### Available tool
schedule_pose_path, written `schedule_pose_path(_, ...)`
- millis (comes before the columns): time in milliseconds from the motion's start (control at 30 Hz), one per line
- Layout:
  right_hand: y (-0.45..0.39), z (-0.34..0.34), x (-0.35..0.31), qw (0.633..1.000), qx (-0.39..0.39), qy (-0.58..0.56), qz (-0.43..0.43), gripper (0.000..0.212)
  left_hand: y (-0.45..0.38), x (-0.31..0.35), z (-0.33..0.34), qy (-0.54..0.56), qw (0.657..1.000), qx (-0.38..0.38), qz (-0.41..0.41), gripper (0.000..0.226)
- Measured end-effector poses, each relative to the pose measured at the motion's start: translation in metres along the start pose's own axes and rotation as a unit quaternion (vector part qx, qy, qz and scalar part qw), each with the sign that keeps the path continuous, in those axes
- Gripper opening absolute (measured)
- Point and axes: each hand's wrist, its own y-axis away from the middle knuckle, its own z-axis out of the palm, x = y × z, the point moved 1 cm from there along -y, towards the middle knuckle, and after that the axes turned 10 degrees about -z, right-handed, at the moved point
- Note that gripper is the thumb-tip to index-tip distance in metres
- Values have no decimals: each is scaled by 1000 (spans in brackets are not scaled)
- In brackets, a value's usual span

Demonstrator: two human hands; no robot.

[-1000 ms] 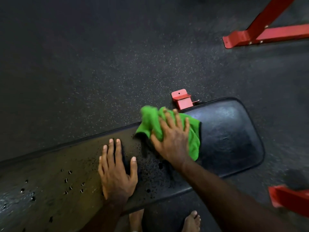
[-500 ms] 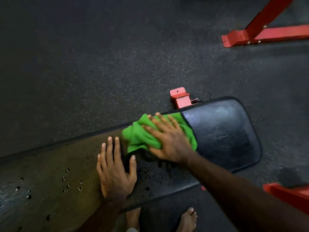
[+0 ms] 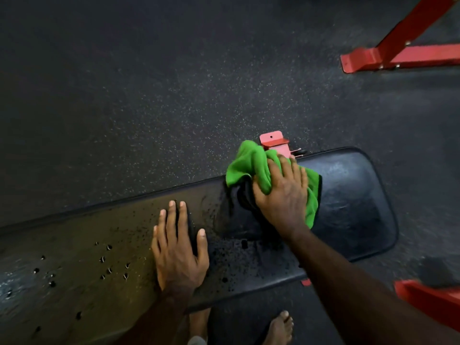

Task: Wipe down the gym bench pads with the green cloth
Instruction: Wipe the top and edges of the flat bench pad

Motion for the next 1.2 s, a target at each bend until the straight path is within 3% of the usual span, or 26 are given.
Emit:
schedule_pose_path(67, 10, 5, -39, 995, 14, -13, 96, 66, -1, -1, 1, -1, 1000, 2, -1, 71)
schedule_pose_path(100, 17, 6, -54, 996, 13, -23, 83, 66, -1, -1, 1, -1, 1000, 4, 0, 71)
schedule_pose_path(167, 31, 10, -61, 996, -30, -28, -77, 66, -1, -2, 1, 1, 1000, 10, 0, 70)
schedule_pose_path(233, 25, 4, -28, 961, -75, -16, -266, 70, -1, -1, 1, 5, 1000, 11, -1, 70)
schedule_pose_path(267, 18, 2, -7, 950, -89, -2, -300, 74, 0, -1, 1, 6, 1000, 10, -3, 70)
schedule_pose_path(333, -1, -2, 31, 979, -55, 3, -196, 77, -1, 0, 2, 2, 1000, 4, -3, 70)
schedule_pose_path(433, 2, -1, 14, 996, 34, -4, 87, 69, -2, -1, 2, 0, 1000, 3, -2, 70)
schedule_pose_path(467, 9, 2, -8, 990, 33, -10, 133, 69, -1, -2, 3, -1, 1000, 4, -3, 70)
schedule_pose_path(500, 19, 3, -28, 992, 24, -18, 123, 70, 0, -2, 2, 1, 1000, 6, -3, 70)
schedule_pose_path(567, 39, 6, -43, 997, -37, -16, -70, 72, 0, -2, 2, 2, 1000, 12, -2, 70)
schedule_pose_path(600, 41, 3, -34, 980, -72, -15, -185, 75, -1, -1, 2, 1, 1000, 13, -2, 70)
schedule_pose_path(633, 36, 0, -17, 962, -89, -8, -259, 78, -1, -1, 2, 1, 1000, 11, 0, 70)
schedule_pose_path(667, 28, -2, 0, 957, -94, 0, -275, 80, -2, -1, 2, 2, 1000, 9, 0, 71)
schedule_pose_path(700, 20, -2, 12, 969, -76, 2, -234, 79, -1, -1, 2, 2, 1000, 6, 0, 71)
schedule_pose_path(767, 15, -3, 9, 999, -13, -7, -29, 75, -1, -2, 3, -3, 1000, 8, 0, 71)
schedule_pose_path(833, 24, 3, -33, 991, 17, -20, 133, 73, 0, -3, 4, -2, 1000, 13, 1, 70)
schedule_pose_path(867, 30, 4, -51, 989, 19, -28, 143, 72, -1, -1, 3, 2, 1000, 18, 5, 70)
schedule_pose_path(900, 38, 6, -64, 995, 3, -34, 94, 70, 0, -1, 3, 5, 1000, 24, 5, 69)
schedule_pose_path(1000, 42, 2, -33, 982, -64, -12, -178, 72, 0, -2, 3, 5, 1000, 25, 6, 69)
schedule_pose_path(1033, 35, 1, -15, 976, -71, 5, -205, 74, 0, -2, 3, 6, 1000, 24, 5, 69)
schedule_pose_path(1067, 25, 0, 0, 983, -61, 19, -169, 76, -1, -1, 3, 4, 1000, 23, 5, 69)
schedule_pose_path(1133, 11, -3, 12, 1000, -5, 2, 28, 75, 0, -1, 4, 1, 1000, 21, 7, 69)
schedule_pose_path(1200, 17, 0, -15, 986, 25, -27, 162, 72, -1, -2, 4, -1, 1000, 24, 11, 69)
